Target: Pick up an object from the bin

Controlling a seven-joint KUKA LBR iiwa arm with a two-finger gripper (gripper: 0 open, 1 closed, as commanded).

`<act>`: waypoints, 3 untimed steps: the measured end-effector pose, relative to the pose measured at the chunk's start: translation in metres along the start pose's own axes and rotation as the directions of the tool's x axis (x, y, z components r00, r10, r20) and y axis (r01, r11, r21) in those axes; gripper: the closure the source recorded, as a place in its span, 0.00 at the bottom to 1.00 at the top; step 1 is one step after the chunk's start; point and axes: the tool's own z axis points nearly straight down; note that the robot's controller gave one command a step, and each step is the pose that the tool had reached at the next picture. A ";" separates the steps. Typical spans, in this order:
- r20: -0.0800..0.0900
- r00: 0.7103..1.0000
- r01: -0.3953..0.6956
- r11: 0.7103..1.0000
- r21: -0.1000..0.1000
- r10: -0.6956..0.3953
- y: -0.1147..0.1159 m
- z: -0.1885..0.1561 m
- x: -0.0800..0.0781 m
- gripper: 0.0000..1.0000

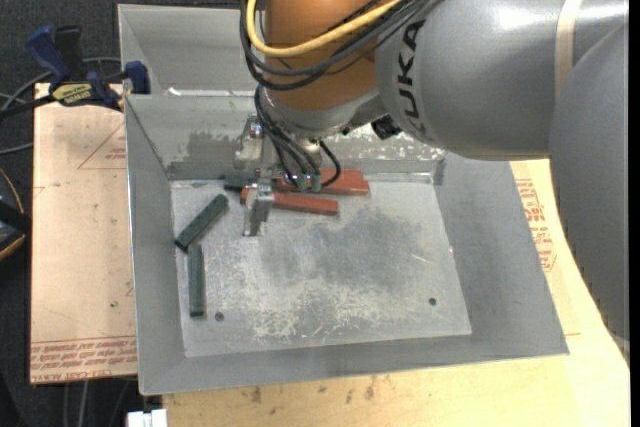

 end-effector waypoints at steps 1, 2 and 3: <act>0.000 1.000 0.000 1.000 0.000 0.000 0.000 0.000 0.000 1.00; 0.000 1.000 0.000 1.000 0.000 0.000 0.000 0.000 0.000 1.00; 0.008 0.997 -0.072 0.997 -0.003 0.072 0.003 0.022 -0.004 1.00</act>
Offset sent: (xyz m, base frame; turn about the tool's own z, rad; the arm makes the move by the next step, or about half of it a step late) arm 0.0000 0.0000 0.0000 0.0000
